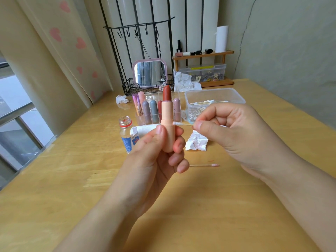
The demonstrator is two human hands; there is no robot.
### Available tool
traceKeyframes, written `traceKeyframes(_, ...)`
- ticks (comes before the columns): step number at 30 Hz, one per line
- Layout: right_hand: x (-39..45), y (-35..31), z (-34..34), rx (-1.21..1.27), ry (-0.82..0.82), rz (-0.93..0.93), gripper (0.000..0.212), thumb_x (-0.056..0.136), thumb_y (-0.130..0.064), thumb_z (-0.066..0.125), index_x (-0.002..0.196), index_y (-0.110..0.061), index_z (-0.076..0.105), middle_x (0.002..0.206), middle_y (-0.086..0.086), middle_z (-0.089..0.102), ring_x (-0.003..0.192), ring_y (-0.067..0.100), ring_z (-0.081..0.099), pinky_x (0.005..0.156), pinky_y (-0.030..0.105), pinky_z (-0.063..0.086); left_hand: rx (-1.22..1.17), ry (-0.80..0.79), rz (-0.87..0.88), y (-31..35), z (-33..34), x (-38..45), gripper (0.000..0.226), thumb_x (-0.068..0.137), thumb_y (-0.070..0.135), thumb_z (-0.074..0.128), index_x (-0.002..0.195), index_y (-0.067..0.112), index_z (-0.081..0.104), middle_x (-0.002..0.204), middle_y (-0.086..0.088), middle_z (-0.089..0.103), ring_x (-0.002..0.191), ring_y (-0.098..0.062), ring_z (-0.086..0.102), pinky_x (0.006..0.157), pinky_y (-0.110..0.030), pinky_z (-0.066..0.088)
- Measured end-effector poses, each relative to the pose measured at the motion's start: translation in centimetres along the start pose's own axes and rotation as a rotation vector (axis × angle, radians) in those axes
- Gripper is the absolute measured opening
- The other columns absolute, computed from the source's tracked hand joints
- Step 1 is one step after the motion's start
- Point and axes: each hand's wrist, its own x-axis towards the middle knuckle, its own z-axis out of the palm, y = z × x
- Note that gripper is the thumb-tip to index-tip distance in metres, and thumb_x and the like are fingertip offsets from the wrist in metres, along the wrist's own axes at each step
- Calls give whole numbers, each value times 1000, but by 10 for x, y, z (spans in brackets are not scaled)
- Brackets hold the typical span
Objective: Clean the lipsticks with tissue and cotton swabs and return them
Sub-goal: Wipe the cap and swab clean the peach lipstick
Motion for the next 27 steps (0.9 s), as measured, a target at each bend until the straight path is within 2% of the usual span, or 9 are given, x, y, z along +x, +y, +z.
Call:
traceKeyframes(3,0,0,-1,10,5,3,10,69,-14,64,61,-8,62,60,13,43,54,15,37,62,5,41,-13,-3,-9,1,0,0,34,88,32,46,84,8,70,66,-4,46,51,-12,36,49,-25,43)
traceKeyframes(7,1,1,-1,-49,9,49,9,68,-23,66,64,-14,66,60,11,44,51,10,40,52,21,40,-30,-7,-16,1,0,0,36,89,34,44,86,8,70,66,-3,45,51,-12,36,50,-26,43)
traceKeyframes(9,1,0,-2,-16,14,42,8,68,-19,66,60,-16,66,56,9,42,48,7,39,52,15,39,-34,-9,-21,2,0,0,37,89,34,44,87,8,70,66,-3,44,50,-12,35,50,-26,43)
traceKeyframes(11,0,0,-2,-43,3,38,9,70,-19,68,61,-19,68,53,3,44,47,5,41,55,21,41,-38,-2,-35,3,2,-1,37,88,35,44,87,8,69,65,-2,42,51,-12,32,50,-27,43)
traceKeyframes(13,0,1,-2,-73,2,33,16,77,-14,72,63,-18,67,51,-4,47,48,5,43,57,26,42,-34,-1,-53,5,4,-3,35,87,37,46,88,7,64,66,-2,39,52,-13,28,51,-27,43)
traceKeyframes(15,0,1,-2,-65,21,27,21,81,-5,70,62,-15,65,50,-6,48,48,5,43,57,19,42,6,-13,-45,6,6,-4,24,86,32,49,87,8,51,65,0,37,53,-13,26,51,-26,42)
traceKeyframes(18,0,-1,0,-81,17,40,15,79,-10,72,65,-13,66,51,-7,49,49,6,43,53,27,40,54,-9,-17,6,4,-4,12,88,19,50,79,14,43,63,2,38,50,-12,28,52,-26,42)
traceKeyframes(22,0,-4,1,-64,29,61,17,77,-16,73,61,-18,66,48,-9,46,43,3,39,46,22,35,29,-28,3,3,1,-2,15,87,22,56,88,9,49,65,-3,46,50,-14,37,53,-28,45)
traceKeyframes(27,-2,-10,1,-2,50,62,25,81,1,64,61,-14,62,48,-2,38,37,1,33,38,4,27,5,-32,-5,2,-1,-1,30,85,32,51,89,8,69,66,-3,47,50,-12,38,52,-27,45)
